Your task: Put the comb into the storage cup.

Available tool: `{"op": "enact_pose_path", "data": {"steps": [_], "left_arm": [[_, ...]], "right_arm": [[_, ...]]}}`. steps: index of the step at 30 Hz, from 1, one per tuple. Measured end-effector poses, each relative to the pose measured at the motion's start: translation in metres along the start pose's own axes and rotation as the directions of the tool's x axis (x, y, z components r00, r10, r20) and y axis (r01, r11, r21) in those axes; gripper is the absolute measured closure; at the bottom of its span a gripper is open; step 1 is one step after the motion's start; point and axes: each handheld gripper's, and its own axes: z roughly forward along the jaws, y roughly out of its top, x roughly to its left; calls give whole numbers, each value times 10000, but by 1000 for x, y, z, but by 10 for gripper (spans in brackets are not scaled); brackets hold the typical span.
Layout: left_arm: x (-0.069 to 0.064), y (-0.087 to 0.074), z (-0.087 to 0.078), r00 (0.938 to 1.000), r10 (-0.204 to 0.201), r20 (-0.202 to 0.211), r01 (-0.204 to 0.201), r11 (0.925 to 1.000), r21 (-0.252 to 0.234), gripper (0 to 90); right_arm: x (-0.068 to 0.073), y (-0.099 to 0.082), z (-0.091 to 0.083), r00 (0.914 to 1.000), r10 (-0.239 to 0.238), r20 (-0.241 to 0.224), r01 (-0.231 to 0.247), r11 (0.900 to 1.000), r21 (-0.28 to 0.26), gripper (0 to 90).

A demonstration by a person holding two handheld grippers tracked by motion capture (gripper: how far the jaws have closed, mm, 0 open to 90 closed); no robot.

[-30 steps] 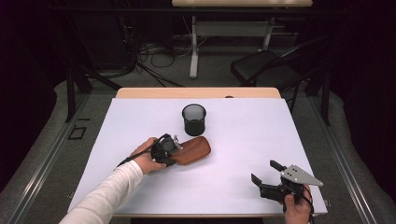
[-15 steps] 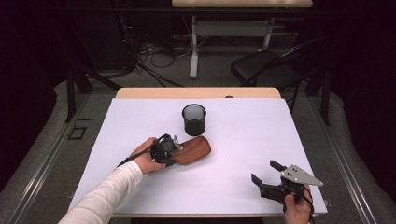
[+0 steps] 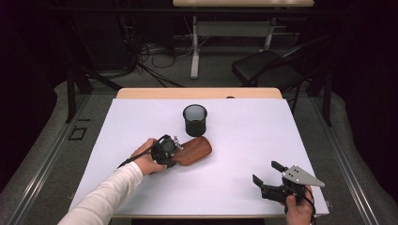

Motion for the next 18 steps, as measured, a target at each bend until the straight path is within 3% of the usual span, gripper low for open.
{"op": "enact_pose_path", "data": {"steps": [18], "left_arm": [[2, -3, -2, 9994, -209, 259, 221, 9987, -459, 726]], "right_arm": [[0, 0, 1, 10000, 9, -10, -9, 10000, -37, 120]]}}
